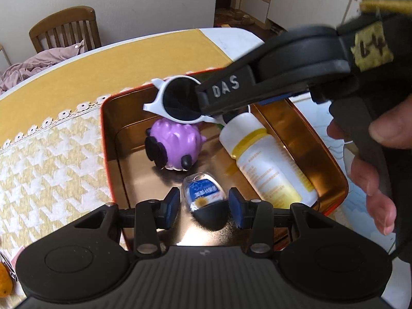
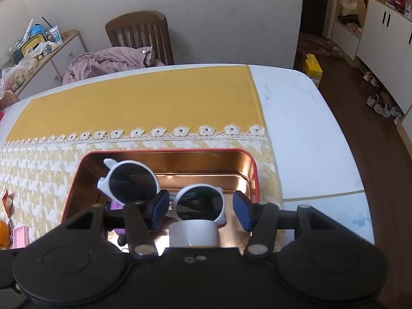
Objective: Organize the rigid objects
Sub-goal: 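Carry both into the red tin and open both grippers to release them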
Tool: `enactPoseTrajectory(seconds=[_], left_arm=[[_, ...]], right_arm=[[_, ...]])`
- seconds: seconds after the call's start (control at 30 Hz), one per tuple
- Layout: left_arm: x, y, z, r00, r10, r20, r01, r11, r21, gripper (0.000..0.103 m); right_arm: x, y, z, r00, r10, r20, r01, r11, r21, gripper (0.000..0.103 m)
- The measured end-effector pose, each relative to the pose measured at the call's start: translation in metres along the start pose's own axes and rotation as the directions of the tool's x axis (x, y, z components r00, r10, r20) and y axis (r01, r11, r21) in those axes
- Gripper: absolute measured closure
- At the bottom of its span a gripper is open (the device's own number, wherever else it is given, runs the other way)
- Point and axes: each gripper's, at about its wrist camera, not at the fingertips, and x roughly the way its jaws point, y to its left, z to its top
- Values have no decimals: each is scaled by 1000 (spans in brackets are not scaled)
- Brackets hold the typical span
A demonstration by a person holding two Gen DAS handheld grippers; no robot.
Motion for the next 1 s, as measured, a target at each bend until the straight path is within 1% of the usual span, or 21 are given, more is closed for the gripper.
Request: enactPoseTrajectory(seconds=[0.07, 0.17, 0.23, 0.3, 0.33, 0.43, 0.57, 0.63, 0.67, 0.87, 0.93, 1.0], left_arm=[[1, -1, 1, 1000, 11, -4, -11, 1000, -1, 62], [3, -1, 3, 1000, 0, -8, 0, 1000, -10, 62], [2, 0, 4, 1000, 5, -12, -6, 1000, -13, 61], [1, 0, 4, 1000, 23, -11, -24, 1000, -16, 52], [-1, 0, 4, 1000, 26, -7, -26, 999, -18, 51], [-8, 2, 2, 1000, 7, 14, -7, 1000, -27, 49], [-23, -1, -3, 999, 0, 55, 1, 1000, -15, 47], [-31, -2, -5, 997, -3, 77, 4, 1000, -8, 47], [-35, -2, -6, 996, -6, 90, 7, 1000, -7, 47], [-61, -1, -14, 990, -21, 138, 23, 1000, -11, 47], [-70, 1, -18, 988, -25, 151, 26, 1000, -6, 47], [-79, 3, -22, 986, -26, 163, 27, 1000, -2, 47]], right_arm=[[-1, -1, -1, 1000, 2, -2, -2, 1000, 1, 47], [-5, -3, -3, 1000, 4, -3, -4, 1000, 6, 40], [-8, -4, -6, 1000, 10, -3, -10, 1000, 9, 40], [-11, -3, -8, 1000, 8, 1, -8, 1000, 6, 40], [-13, -4, -9, 1000, 11, 4, -11, 1000, 8, 40], [-19, -4, -11, 1000, 23, 6, -23, 1000, 18, 39], [-29, -3, -13, 999, 36, 12, -36, 999, 16, 39], [-36, -2, -14, 999, 48, 23, -48, 999, 16, 35], [-39, -1, -14, 998, 54, 28, -54, 998, 14, 31], [-61, 6, -18, 995, 76, 59, -75, 997, -12, 28], [-69, 8, -20, 993, 89, 75, -87, 996, -27, 25], [-81, 10, -24, 990, 93, 101, -90, 995, -42, 19]])
